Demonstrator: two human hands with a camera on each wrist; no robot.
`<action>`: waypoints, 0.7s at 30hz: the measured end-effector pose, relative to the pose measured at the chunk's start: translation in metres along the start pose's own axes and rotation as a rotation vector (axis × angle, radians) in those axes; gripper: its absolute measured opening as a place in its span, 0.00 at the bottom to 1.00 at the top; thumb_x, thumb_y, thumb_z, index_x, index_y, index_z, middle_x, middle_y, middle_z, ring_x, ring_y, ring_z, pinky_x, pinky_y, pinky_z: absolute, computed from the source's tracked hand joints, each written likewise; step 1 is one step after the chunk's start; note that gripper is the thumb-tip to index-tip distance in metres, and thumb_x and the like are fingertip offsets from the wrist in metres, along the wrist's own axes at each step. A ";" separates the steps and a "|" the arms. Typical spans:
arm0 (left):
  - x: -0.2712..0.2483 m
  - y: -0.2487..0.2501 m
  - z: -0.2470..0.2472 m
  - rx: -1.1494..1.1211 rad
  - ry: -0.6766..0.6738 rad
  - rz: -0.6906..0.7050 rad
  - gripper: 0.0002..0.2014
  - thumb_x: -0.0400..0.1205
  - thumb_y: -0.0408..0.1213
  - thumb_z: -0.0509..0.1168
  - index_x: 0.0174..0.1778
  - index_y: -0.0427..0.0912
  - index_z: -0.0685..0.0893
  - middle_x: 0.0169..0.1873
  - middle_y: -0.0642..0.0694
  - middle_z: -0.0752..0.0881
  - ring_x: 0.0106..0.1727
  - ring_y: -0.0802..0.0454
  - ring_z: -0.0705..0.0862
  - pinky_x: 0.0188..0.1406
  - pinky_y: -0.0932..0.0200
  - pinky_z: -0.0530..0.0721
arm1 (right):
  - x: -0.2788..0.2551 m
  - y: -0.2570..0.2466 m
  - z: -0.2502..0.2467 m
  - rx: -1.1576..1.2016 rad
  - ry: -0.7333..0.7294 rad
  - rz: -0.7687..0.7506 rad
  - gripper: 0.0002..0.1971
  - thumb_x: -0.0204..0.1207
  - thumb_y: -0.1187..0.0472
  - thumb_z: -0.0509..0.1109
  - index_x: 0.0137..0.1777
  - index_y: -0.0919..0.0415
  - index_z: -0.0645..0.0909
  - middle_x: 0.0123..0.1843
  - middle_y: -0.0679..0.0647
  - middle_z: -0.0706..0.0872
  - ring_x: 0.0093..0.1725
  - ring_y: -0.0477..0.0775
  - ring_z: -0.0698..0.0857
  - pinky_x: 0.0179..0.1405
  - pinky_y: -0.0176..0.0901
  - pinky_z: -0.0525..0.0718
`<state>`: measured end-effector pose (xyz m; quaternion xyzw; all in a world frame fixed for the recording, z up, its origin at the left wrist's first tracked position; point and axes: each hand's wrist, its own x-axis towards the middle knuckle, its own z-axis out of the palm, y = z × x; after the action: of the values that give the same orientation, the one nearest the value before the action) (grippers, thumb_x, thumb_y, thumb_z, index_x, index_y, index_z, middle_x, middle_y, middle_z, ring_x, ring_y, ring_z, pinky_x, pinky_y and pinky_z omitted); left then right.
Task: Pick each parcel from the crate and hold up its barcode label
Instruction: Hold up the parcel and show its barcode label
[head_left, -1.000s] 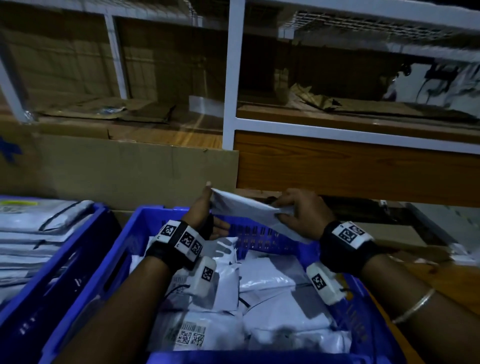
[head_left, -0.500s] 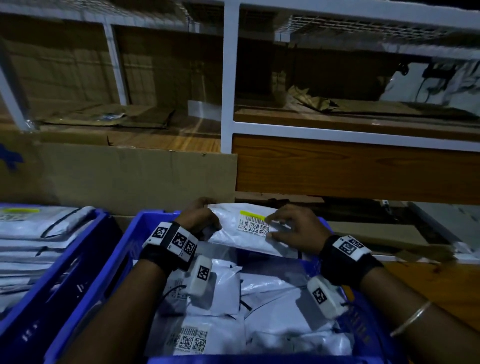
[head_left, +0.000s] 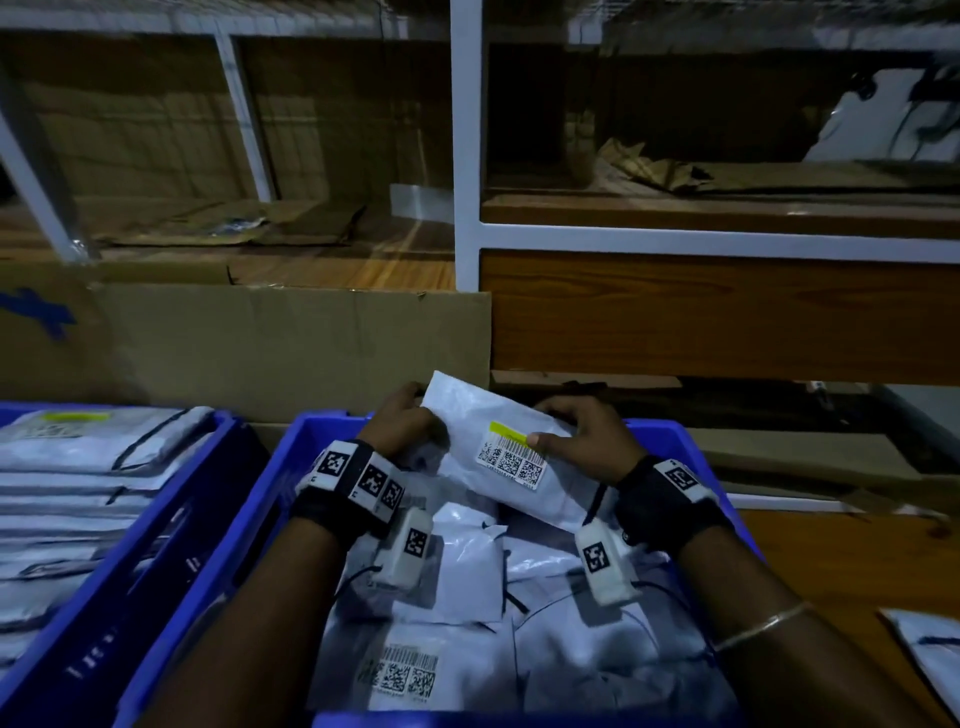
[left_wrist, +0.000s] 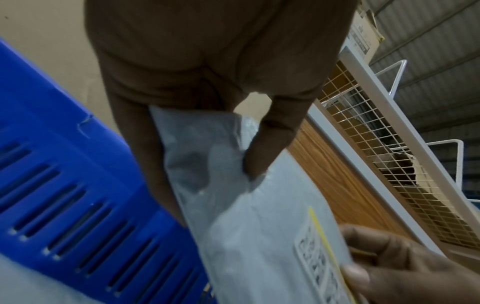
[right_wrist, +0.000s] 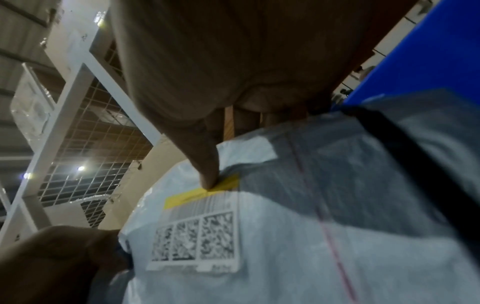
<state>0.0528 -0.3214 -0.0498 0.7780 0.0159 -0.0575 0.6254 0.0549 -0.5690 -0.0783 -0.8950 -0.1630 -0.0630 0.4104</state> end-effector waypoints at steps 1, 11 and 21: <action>0.003 0.000 -0.001 0.027 0.013 -0.004 0.31 0.54 0.32 0.67 0.58 0.38 0.80 0.49 0.34 0.87 0.51 0.37 0.87 0.51 0.41 0.86 | 0.001 0.003 0.003 0.017 -0.005 -0.006 0.22 0.64 0.43 0.75 0.53 0.56 0.88 0.49 0.50 0.92 0.51 0.50 0.89 0.52 0.49 0.86; -0.002 0.012 -0.008 0.124 -0.084 0.043 0.15 0.74 0.24 0.73 0.57 0.32 0.85 0.50 0.36 0.89 0.45 0.46 0.87 0.48 0.54 0.86 | 0.004 -0.005 0.015 0.229 -0.067 -0.020 0.06 0.68 0.58 0.76 0.43 0.53 0.83 0.42 0.52 0.89 0.43 0.49 0.87 0.47 0.52 0.84; -0.023 0.025 -0.048 0.175 -0.050 0.005 0.14 0.73 0.30 0.77 0.52 0.40 0.82 0.41 0.38 0.87 0.36 0.47 0.85 0.36 0.57 0.84 | 0.007 -0.039 0.029 0.201 -0.261 -0.083 0.07 0.75 0.66 0.76 0.53 0.64 0.86 0.51 0.59 0.92 0.49 0.53 0.90 0.51 0.56 0.87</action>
<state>0.0358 -0.2793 -0.0129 0.8280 -0.0069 -0.0764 0.5554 0.0475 -0.5217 -0.0680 -0.8425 -0.2573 0.0533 0.4703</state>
